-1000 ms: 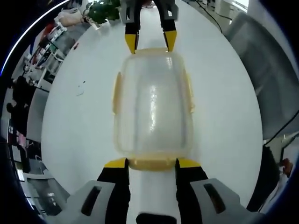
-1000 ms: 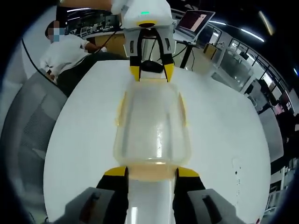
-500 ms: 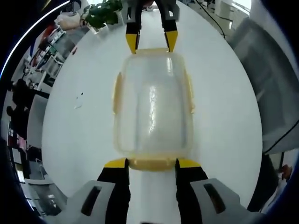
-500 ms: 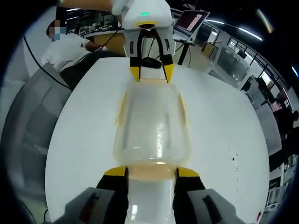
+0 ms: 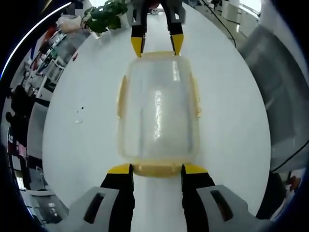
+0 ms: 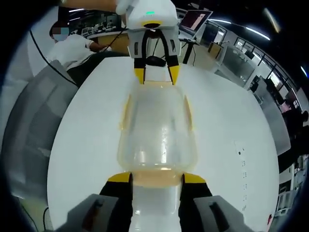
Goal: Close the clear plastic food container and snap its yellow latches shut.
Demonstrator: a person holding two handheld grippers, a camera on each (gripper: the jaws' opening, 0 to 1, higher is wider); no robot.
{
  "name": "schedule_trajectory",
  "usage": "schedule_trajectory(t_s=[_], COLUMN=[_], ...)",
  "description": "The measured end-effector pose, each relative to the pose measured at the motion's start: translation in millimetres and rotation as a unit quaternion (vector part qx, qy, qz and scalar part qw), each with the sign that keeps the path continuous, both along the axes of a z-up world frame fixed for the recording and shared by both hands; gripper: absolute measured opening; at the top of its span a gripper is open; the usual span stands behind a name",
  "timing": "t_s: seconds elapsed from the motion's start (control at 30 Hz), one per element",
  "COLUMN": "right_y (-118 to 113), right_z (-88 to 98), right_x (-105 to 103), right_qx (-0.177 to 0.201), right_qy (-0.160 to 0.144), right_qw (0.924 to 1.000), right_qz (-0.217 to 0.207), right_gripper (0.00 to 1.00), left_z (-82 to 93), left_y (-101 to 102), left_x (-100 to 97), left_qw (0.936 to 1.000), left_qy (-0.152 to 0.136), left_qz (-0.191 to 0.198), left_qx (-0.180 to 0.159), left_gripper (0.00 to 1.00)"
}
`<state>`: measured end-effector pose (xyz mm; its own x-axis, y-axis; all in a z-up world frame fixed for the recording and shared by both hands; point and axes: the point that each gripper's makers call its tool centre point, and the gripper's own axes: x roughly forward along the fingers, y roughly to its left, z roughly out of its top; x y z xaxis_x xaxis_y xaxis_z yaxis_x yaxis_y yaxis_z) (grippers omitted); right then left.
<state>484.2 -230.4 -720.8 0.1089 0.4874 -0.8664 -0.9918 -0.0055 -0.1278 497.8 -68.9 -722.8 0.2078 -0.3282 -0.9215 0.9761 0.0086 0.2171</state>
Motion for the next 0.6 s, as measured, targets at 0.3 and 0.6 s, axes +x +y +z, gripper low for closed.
schedule_trajectory(t_s=[0.3, 0.6], right_y=[-23.9, -46.8], right_z=[-0.8, -4.4], right_x=[0.6, 1.1], right_qx=[-0.004, -0.011], right_qy=[0.005, 0.010], right_qw=[1.0000, 0.9999], right_qz=[-0.003, -0.001], right_gripper=[0.35, 0.35], left_z=[-0.5, -5.0], left_y=[-24.7, -47.4], left_x=[0.4, 0.2], left_qw=[0.9999, 0.9997], left_qy=[0.005, 0.014], left_qz=[-0.002, 0.000], left_qx=[-0.010, -0.020], left_gripper=[0.36, 0.36])
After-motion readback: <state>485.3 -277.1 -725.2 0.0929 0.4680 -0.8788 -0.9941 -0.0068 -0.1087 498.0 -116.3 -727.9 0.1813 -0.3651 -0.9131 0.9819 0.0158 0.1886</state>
